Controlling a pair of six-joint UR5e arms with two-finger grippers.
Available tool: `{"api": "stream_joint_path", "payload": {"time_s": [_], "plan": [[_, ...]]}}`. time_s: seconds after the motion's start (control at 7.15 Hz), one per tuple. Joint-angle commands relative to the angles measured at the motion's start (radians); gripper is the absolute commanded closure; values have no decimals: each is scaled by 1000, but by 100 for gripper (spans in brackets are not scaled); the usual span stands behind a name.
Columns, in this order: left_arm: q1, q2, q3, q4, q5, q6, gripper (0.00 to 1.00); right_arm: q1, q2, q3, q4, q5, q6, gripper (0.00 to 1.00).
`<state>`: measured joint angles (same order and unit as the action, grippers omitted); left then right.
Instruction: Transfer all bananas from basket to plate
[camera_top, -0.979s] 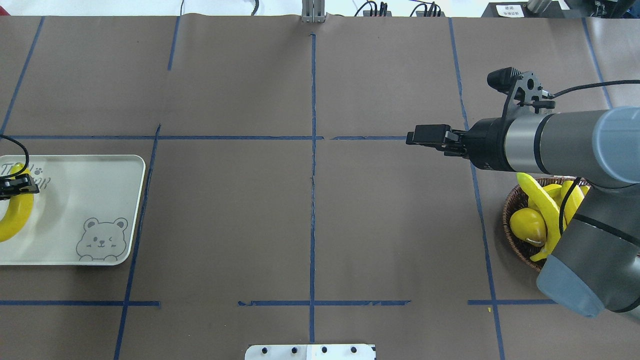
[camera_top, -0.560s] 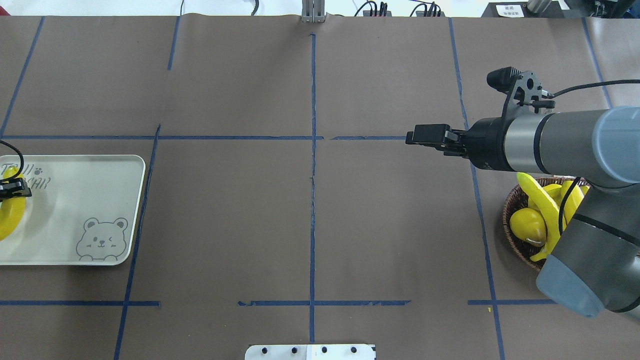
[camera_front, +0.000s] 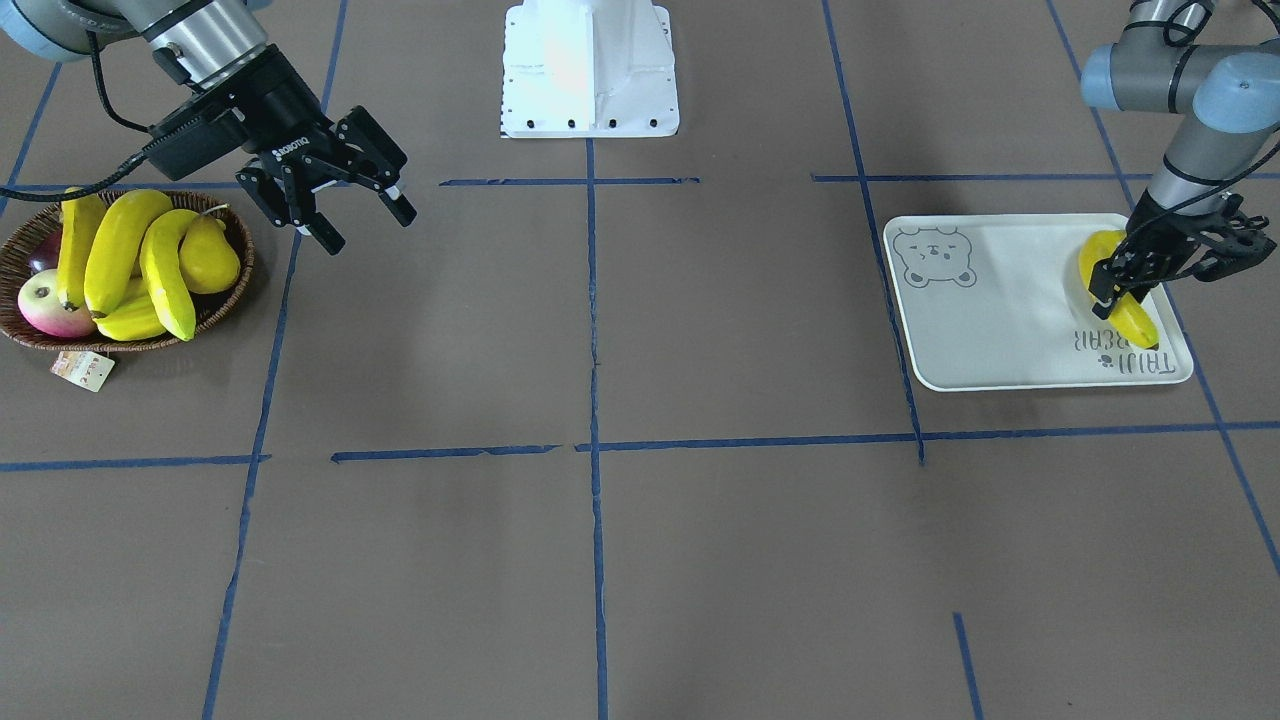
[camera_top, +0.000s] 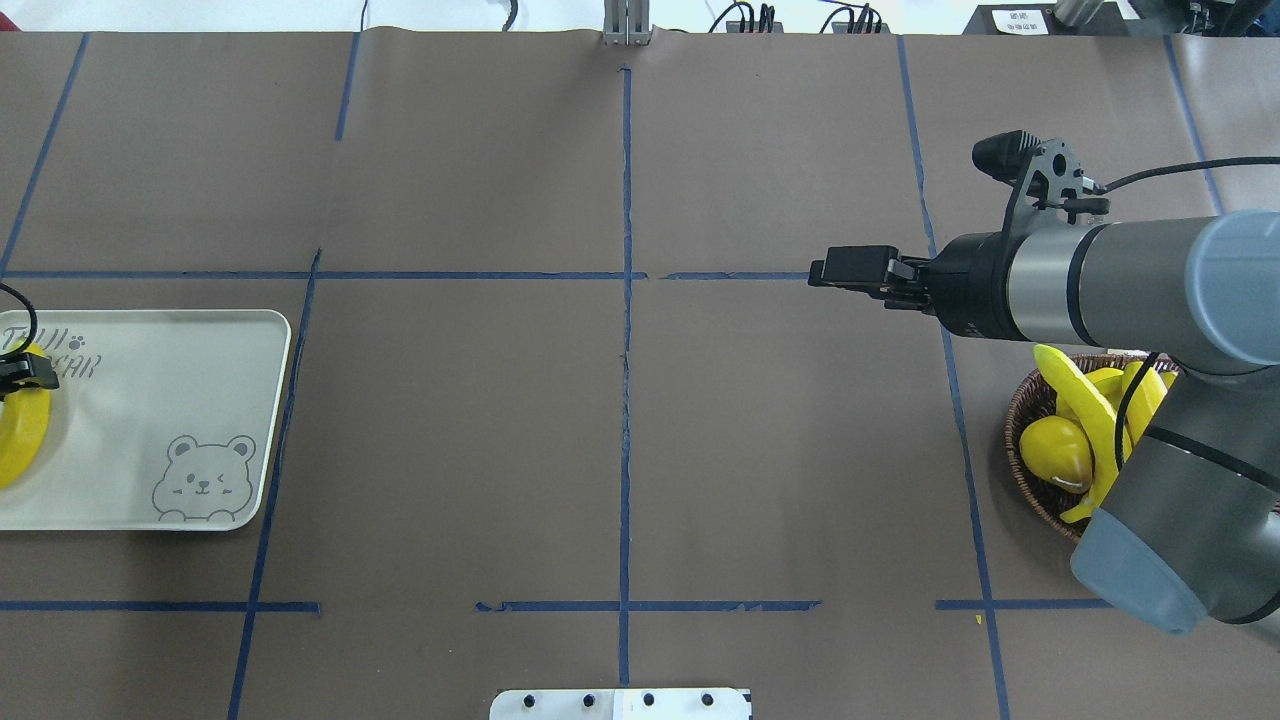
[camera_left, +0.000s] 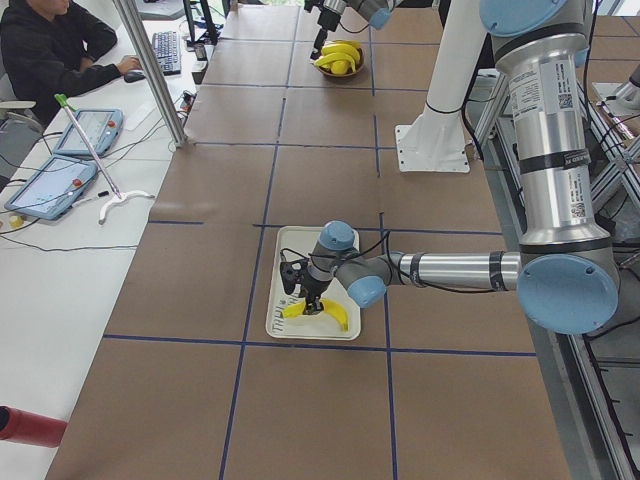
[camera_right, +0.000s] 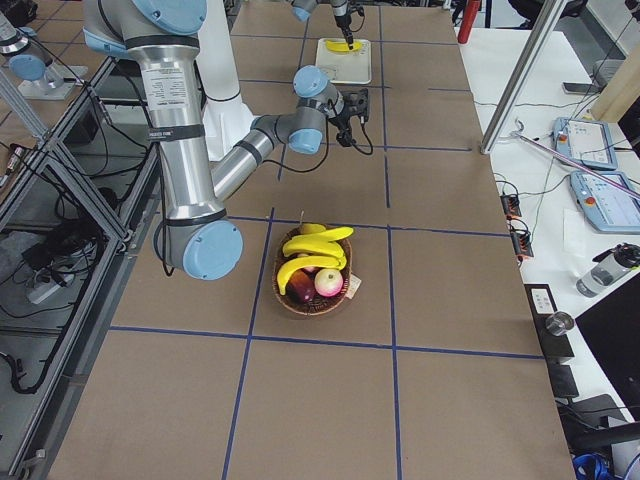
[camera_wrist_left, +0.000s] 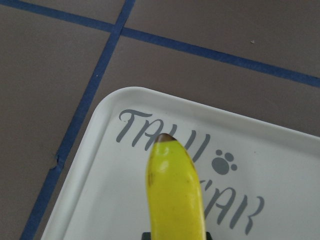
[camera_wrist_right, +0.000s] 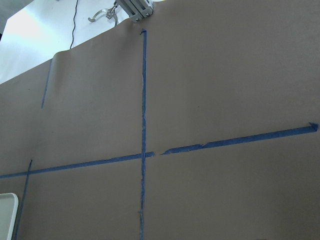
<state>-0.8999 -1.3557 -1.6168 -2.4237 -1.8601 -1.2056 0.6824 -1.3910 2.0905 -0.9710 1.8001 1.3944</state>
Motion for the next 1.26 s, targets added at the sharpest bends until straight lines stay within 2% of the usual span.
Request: {"api": "stream_joint_path", "payload": {"time_s": [0.0, 0.28, 0.56, 0.7, 0.84, 0.98, 1.12], "plan": [[-10, -11, -3, 0, 4, -6, 0, 3, -2, 0, 0, 1, 0, 0], [-68, -22, -34, 8, -8, -2, 0, 50, -32, 11, -46, 18, -2, 0], [-163, -17, -80, 15, -145, 4, 0, 130, -93, 42, -167, 83, -171, 0], [-197, -20, -112, 64, -227, 94, 0, 158, -187, 72, -170, 122, -274, 0], [-220, -58, -188, 201, -241, 177, 0, 205, -280, 95, -161, 181, -343, 0], [-220, -104, -242, 310, -237, 181, 0, 266, -343, 117, -161, 246, -386, 0], [-218, -103, -255, 316, -240, 175, 0, 267, -412, 127, -157, 258, -402, 0]]}}
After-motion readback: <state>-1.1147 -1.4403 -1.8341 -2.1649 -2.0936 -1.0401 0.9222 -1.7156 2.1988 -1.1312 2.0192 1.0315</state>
